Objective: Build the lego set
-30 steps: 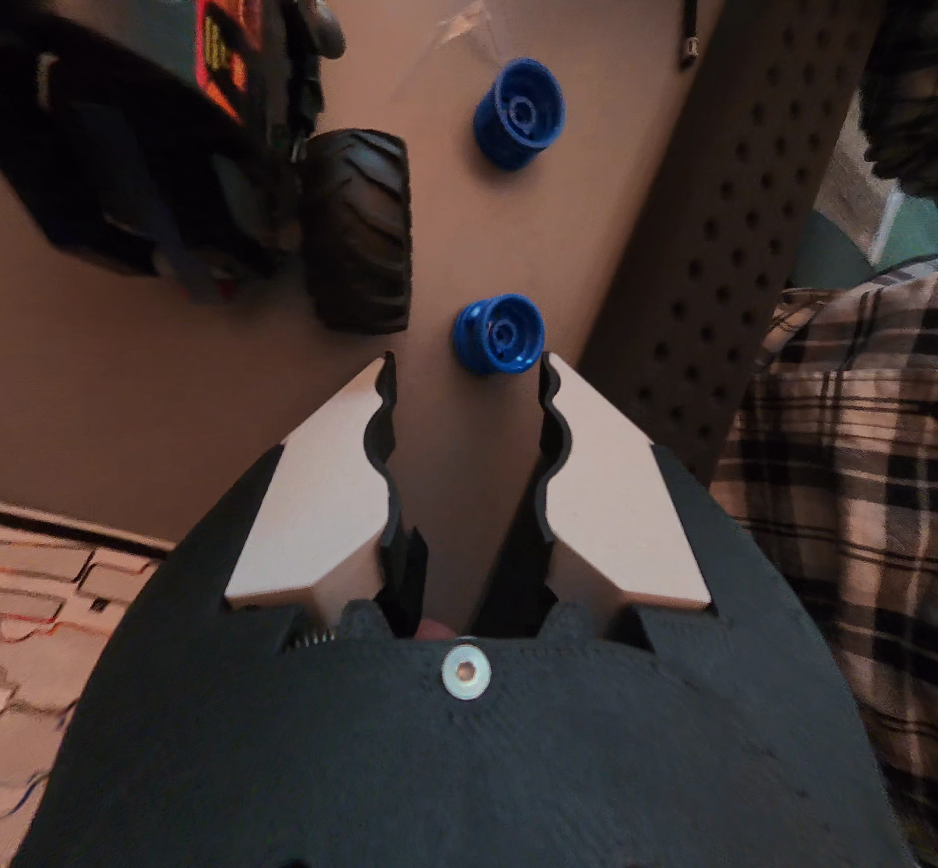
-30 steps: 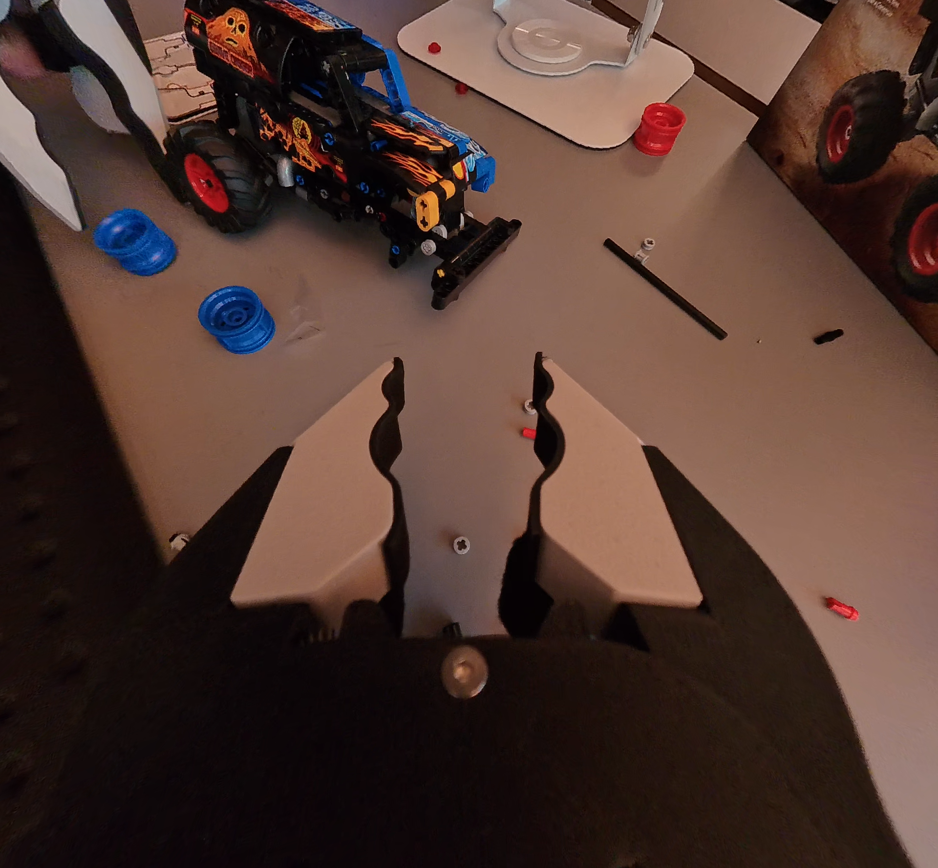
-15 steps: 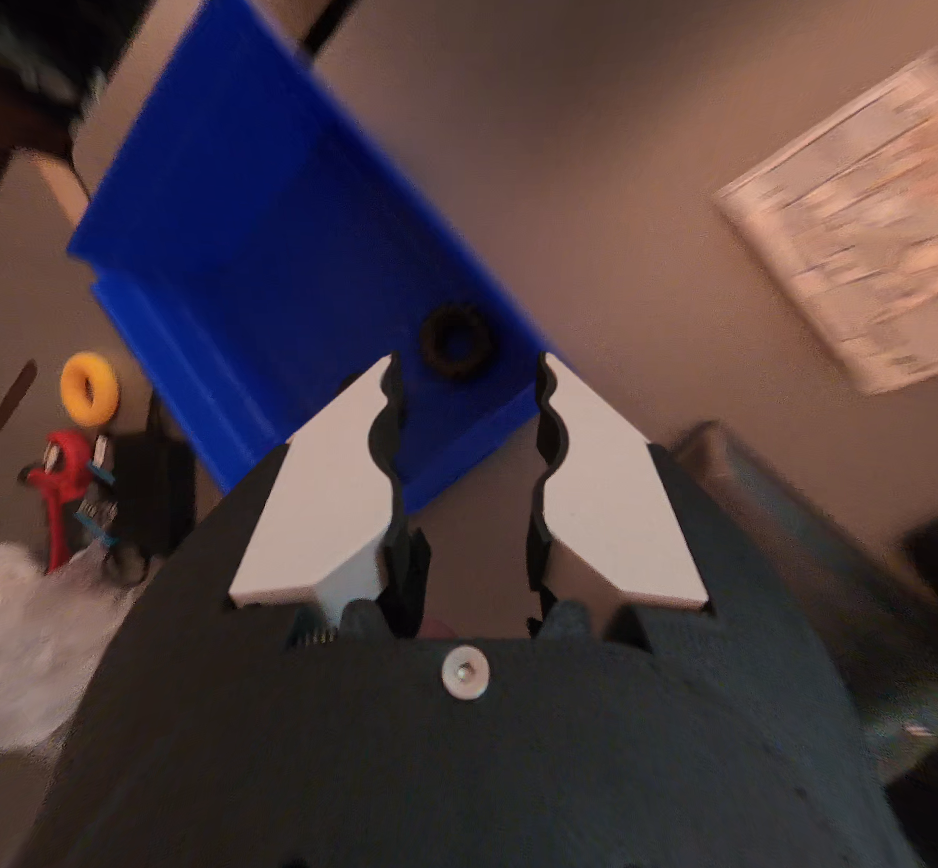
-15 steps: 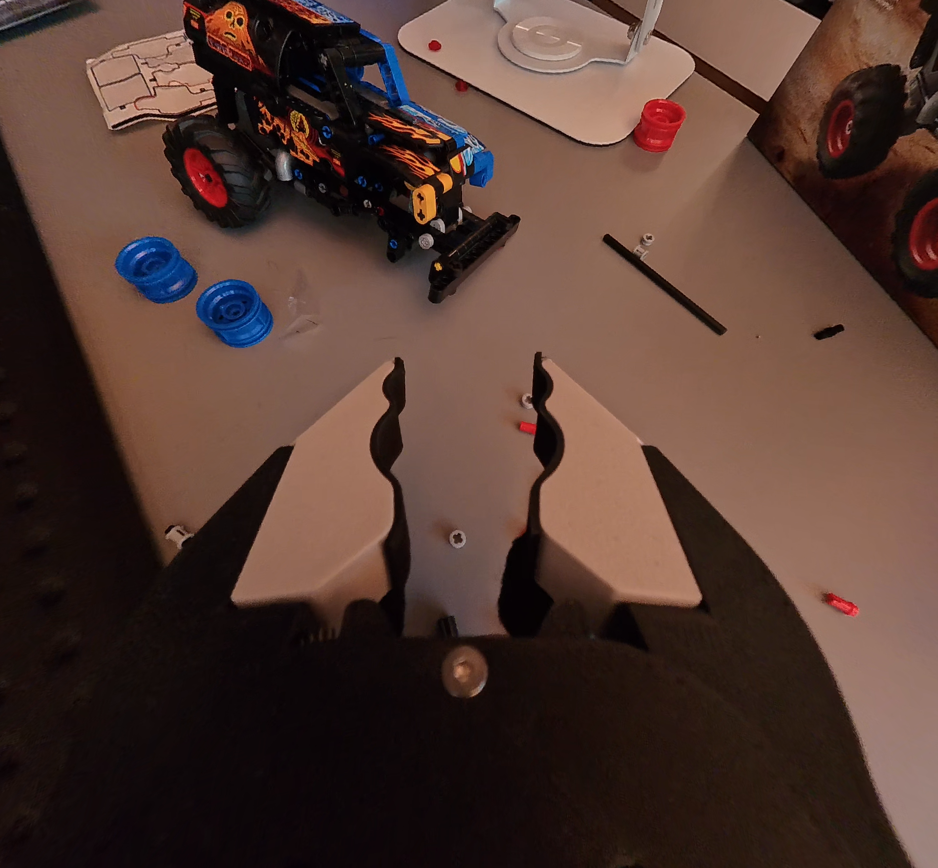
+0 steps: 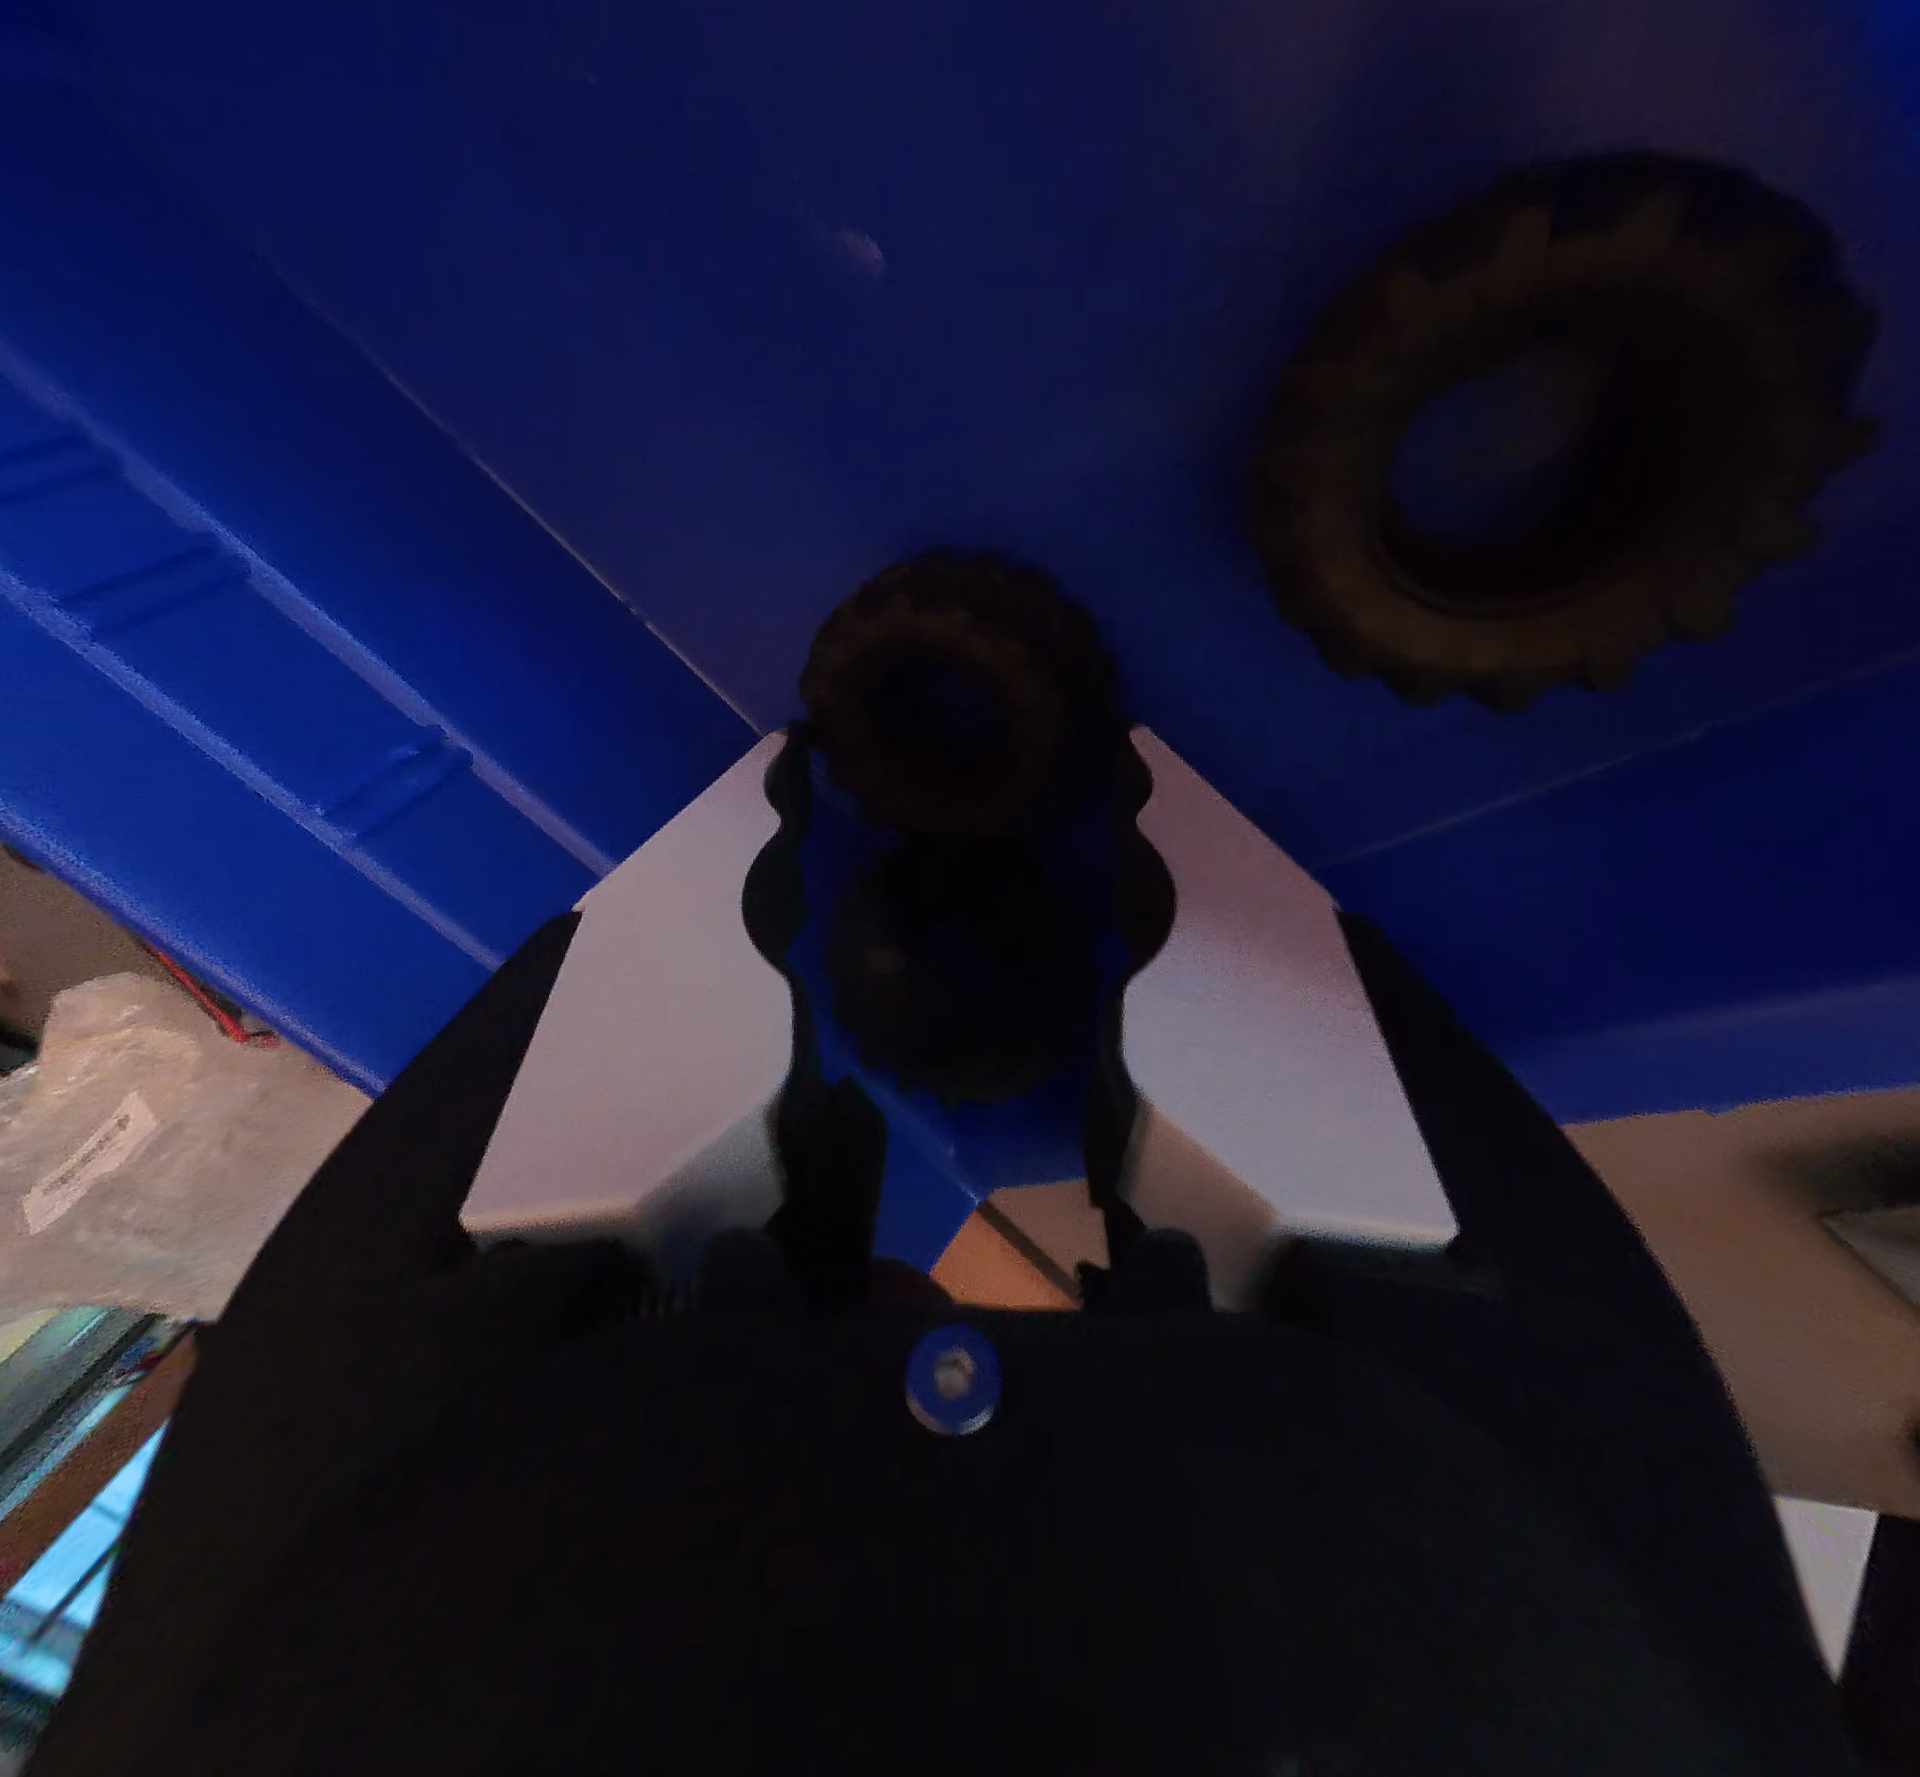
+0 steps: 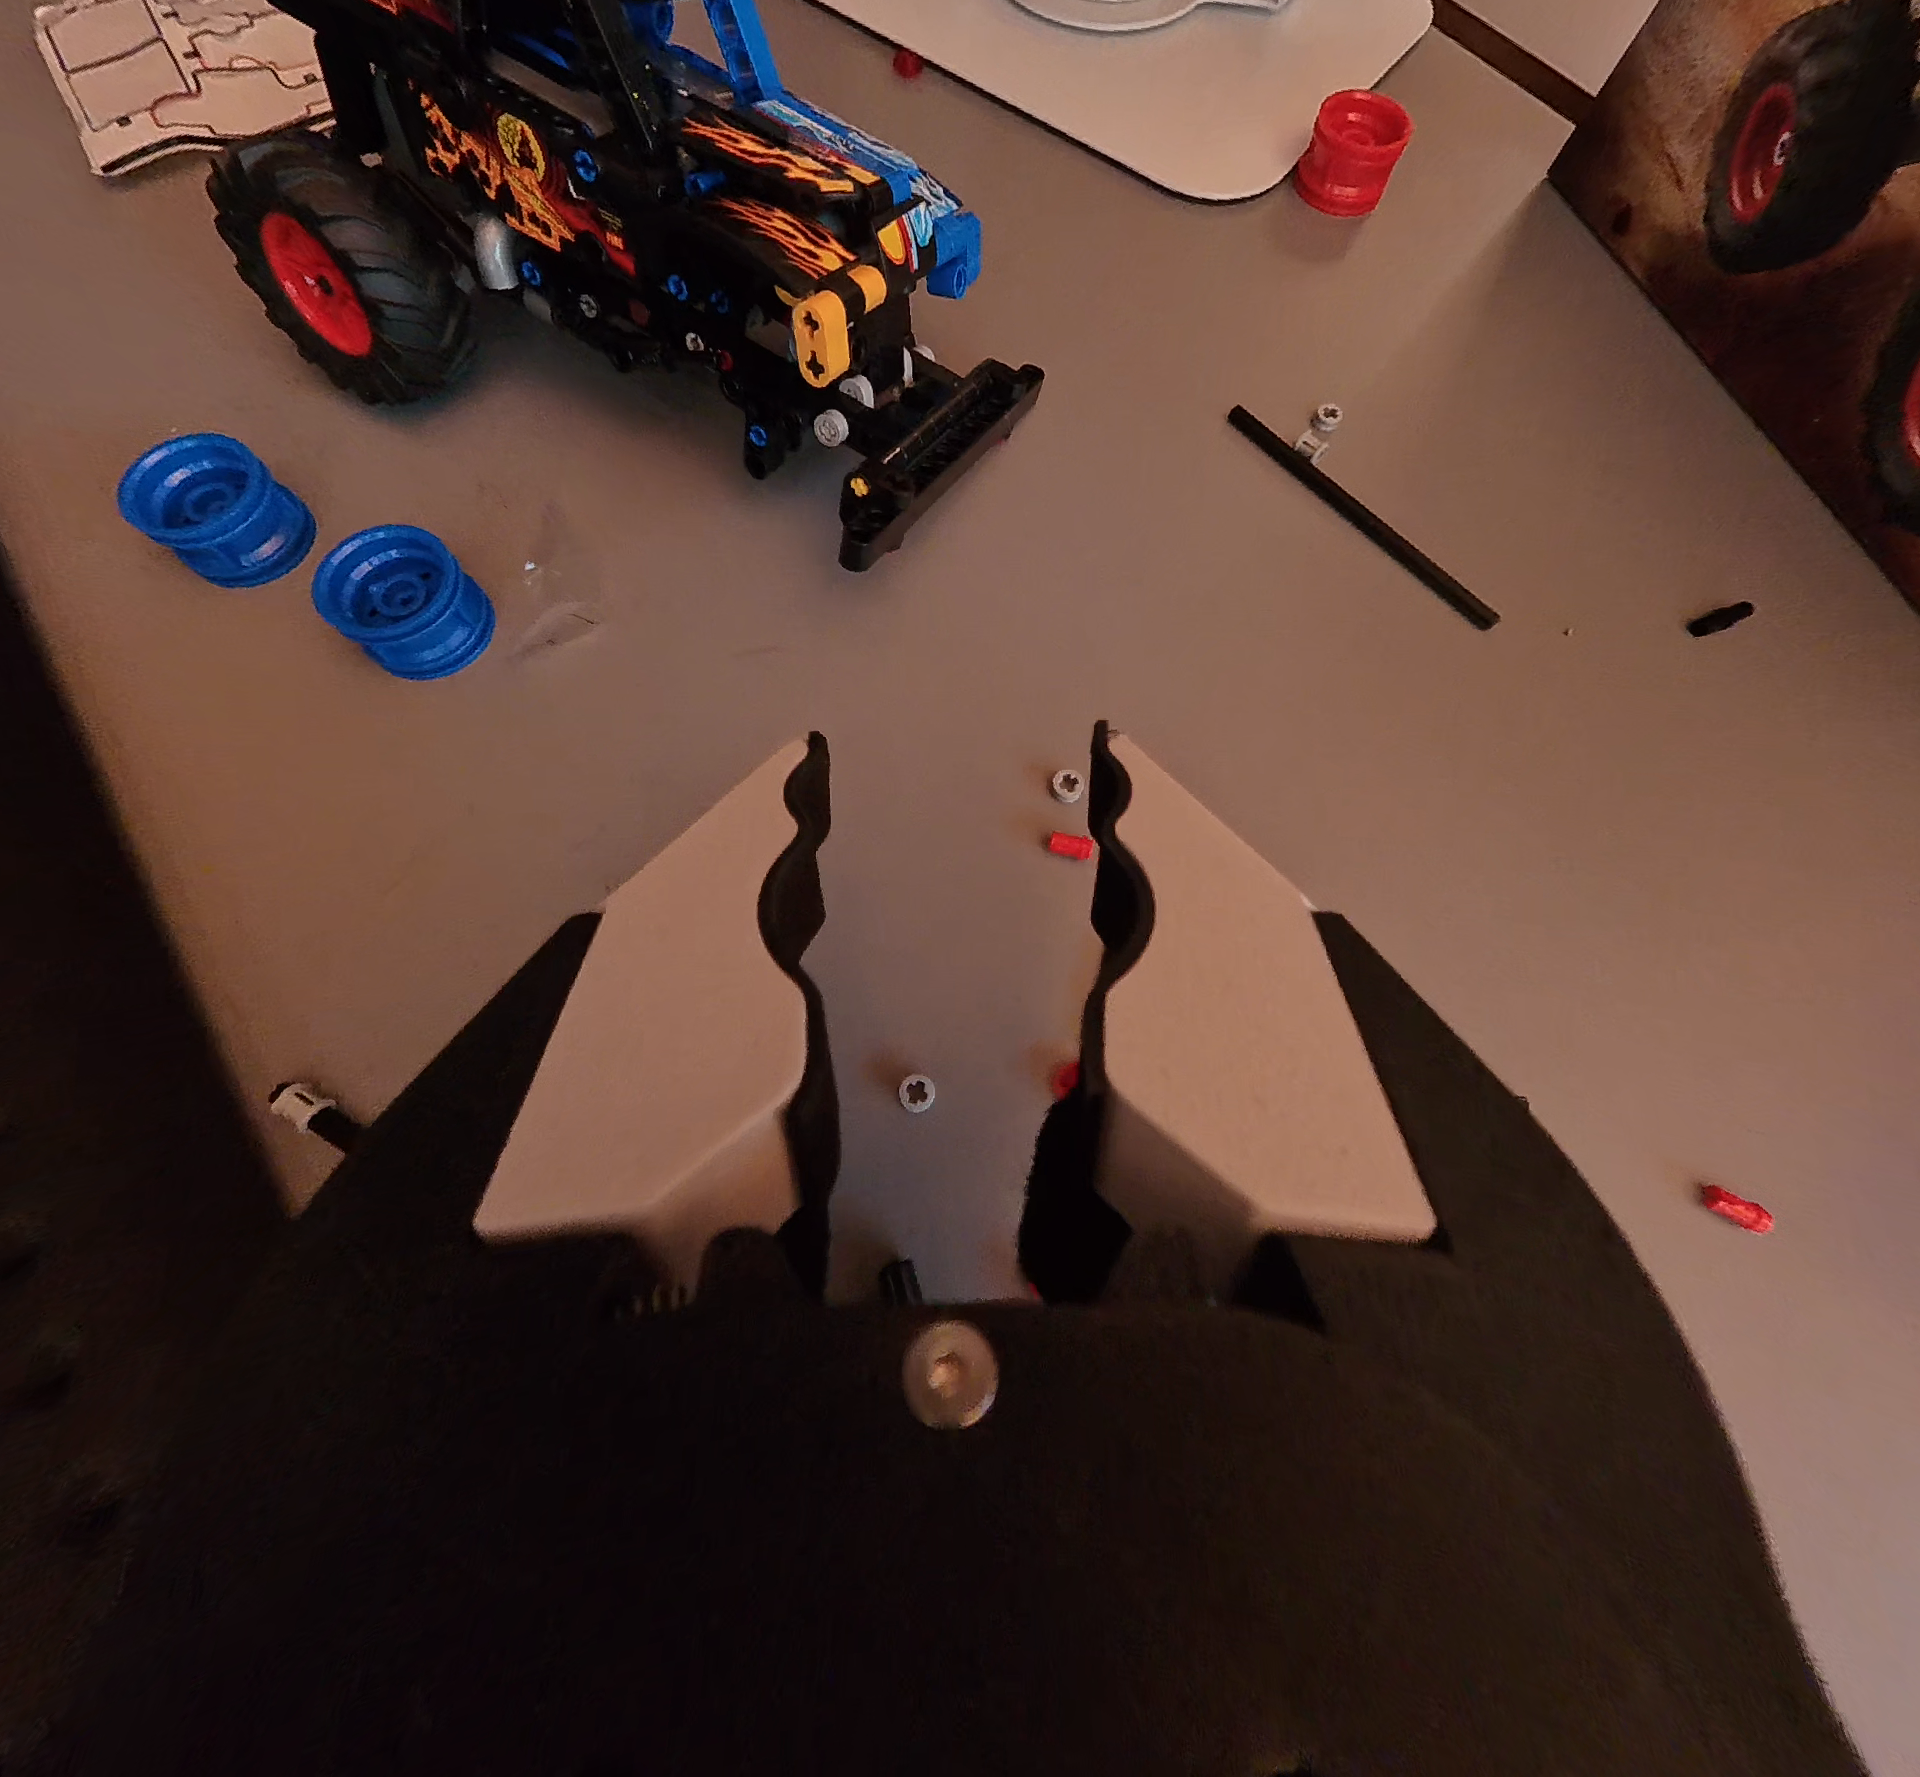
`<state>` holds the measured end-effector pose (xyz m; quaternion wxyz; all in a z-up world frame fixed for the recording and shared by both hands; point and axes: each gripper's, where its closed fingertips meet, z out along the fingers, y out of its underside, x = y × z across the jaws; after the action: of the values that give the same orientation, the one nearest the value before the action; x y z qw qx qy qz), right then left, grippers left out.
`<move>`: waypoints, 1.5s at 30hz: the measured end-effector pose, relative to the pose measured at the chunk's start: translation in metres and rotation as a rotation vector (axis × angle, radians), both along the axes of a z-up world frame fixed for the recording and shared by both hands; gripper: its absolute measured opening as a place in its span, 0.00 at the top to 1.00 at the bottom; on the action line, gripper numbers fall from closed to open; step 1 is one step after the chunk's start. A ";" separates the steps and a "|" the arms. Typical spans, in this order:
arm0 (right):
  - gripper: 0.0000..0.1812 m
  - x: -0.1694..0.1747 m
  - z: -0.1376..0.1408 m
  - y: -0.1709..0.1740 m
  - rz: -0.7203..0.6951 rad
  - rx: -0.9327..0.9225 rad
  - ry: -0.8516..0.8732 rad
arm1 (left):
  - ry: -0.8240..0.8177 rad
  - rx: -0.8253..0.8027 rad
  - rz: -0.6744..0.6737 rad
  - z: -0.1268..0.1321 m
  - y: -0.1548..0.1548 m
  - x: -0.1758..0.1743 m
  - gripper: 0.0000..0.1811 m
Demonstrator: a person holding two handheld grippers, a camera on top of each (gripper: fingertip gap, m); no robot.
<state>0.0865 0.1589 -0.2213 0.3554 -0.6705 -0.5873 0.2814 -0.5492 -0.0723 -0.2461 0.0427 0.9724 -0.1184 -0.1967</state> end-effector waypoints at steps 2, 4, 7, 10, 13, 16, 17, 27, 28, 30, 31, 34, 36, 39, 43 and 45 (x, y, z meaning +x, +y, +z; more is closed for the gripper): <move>0.73 0.000 0.001 0.000 -0.003 0.002 0.004 | 0.021 0.030 -0.009 0.005 0.002 -0.002 0.68; 0.74 0.000 0.004 0.001 -0.005 0.007 0.015 | 0.055 0.084 -0.016 0.018 0.006 -0.001 0.69; 0.74 0.000 0.012 -0.002 0.002 0.032 0.035 | 0.045 0.272 -0.030 0.055 0.022 0.023 0.69; 0.74 -0.003 0.026 -0.009 0.015 0.096 0.060 | -0.161 0.596 -0.071 0.113 0.048 0.099 0.69; 0.74 -0.011 0.048 -0.026 0.061 0.180 0.114 | -0.265 0.790 -0.216 0.166 0.054 0.191 0.69; 0.73 -0.022 0.072 -0.057 0.133 0.256 0.178 | -0.413 0.878 -0.372 0.183 0.058 0.298 0.69; 0.73 -0.026 0.078 -0.069 0.155 0.282 0.194 | -0.475 0.887 -0.420 0.180 0.059 0.334 0.69; 0.76 -0.042 0.032 -0.111 0.296 0.298 -0.032 | -0.766 0.791 -0.628 0.104 0.082 0.519 0.69; 0.78 -0.040 0.021 -0.105 0.302 0.263 -0.069 | -0.768 0.787 -0.634 0.100 0.084 0.523 0.69; 0.80 -0.040 0.005 -0.092 0.308 0.202 -0.117 | -0.785 0.797 -0.630 0.097 0.086 0.527 0.69; 0.81 -0.041 -0.001 -0.089 0.319 0.163 -0.131 | -0.782 0.799 -0.626 0.095 0.087 0.527 0.69; 0.81 -0.049 -0.016 -0.082 0.346 0.061 -0.178 | -0.757 0.807 -0.610 0.089 0.090 0.521 0.69; 0.83 -0.055 -0.025 -0.082 0.375 0.030 -0.208 | -0.771 0.819 -0.603 0.089 0.089 0.519 0.69; 0.93 -0.063 -0.035 -0.084 0.398 -0.005 -0.244 | -0.776 0.828 -0.600 0.087 0.087 0.516 0.69; 1.00 -0.065 -0.034 -0.085 0.415 0.020 -0.237 | -0.757 0.836 -0.597 0.082 0.086 0.510 0.69; 1.00 -0.061 -0.029 -0.082 0.402 0.034 -0.223 | -0.771 0.856 -0.588 0.082 0.086 0.508 0.69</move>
<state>0.0250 0.0765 -0.2499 0.2364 -0.5607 -0.7496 0.2606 -0.0414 0.0137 -0.1640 -0.4502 0.8312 -0.2978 0.1332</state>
